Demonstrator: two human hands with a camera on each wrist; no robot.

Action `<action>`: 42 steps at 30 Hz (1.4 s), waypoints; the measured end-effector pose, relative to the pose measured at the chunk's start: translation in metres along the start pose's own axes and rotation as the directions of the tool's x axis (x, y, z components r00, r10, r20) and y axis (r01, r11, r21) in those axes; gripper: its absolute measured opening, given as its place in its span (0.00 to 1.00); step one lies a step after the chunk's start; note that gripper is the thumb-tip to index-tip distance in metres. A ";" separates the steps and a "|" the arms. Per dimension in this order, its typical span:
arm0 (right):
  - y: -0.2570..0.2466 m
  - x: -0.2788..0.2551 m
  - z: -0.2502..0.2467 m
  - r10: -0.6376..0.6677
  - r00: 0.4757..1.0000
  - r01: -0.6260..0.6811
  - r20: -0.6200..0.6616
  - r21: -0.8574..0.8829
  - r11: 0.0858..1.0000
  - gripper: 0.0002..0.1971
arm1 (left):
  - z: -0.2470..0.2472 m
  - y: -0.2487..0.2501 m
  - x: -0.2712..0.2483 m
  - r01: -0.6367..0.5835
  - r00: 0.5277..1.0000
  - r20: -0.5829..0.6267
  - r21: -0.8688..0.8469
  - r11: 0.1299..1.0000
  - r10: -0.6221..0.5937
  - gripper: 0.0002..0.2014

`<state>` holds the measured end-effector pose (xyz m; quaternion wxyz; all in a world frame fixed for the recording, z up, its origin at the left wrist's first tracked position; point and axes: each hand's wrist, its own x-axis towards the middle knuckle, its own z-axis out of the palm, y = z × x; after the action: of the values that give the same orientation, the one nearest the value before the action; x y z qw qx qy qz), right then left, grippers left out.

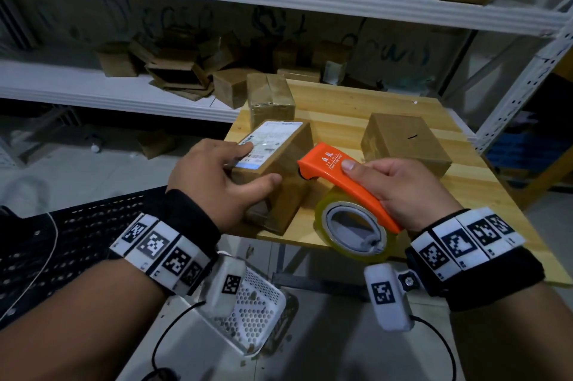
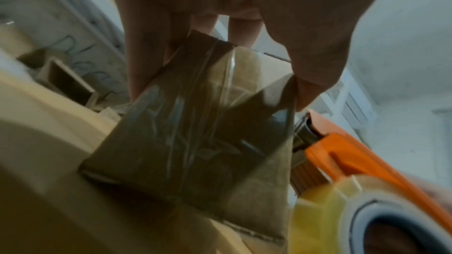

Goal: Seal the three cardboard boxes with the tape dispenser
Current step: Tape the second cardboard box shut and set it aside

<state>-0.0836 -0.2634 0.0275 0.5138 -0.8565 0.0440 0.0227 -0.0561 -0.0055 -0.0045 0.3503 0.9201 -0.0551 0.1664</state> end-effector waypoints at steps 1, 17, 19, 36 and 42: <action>0.000 0.000 0.001 0.001 1.000 -0.001 0.004 0.004 1.000 0.21 | -0.001 -0.002 0.001 0.031 1.000 -0.002 -0.040 0.999 -0.031 0.40; 0.004 0.004 0.006 0.008 1.000 -0.008 -0.001 -0.016 1.000 0.24 | -0.006 -0.017 0.008 0.438 0.892 0.190 -0.590 0.678 -0.410 0.12; 0.004 0.004 0.006 0.013 1.000 -0.013 -0.004 -0.024 1.000 0.24 | -0.007 -0.014 0.007 0.447 0.887 0.203 -0.604 0.659 -0.416 0.10; -0.007 0.009 0.012 0.074 0.997 -0.073 -0.001 -0.143 0.987 0.26 | -0.010 -0.017 0.005 0.118 0.993 0.019 -0.137 0.983 -0.117 0.23; -0.006 0.009 0.014 0.074 0.997 -0.076 -0.014 -0.130 0.989 0.28 | 0.001 0.000 -0.003 -0.250 0.954 0.233 0.277 0.928 0.187 0.46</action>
<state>-0.0742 -0.2490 0.0259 0.4552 -0.8861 0.0769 0.0410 -0.0589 -0.0063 -0.0060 0.1765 0.9630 -0.1669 0.1164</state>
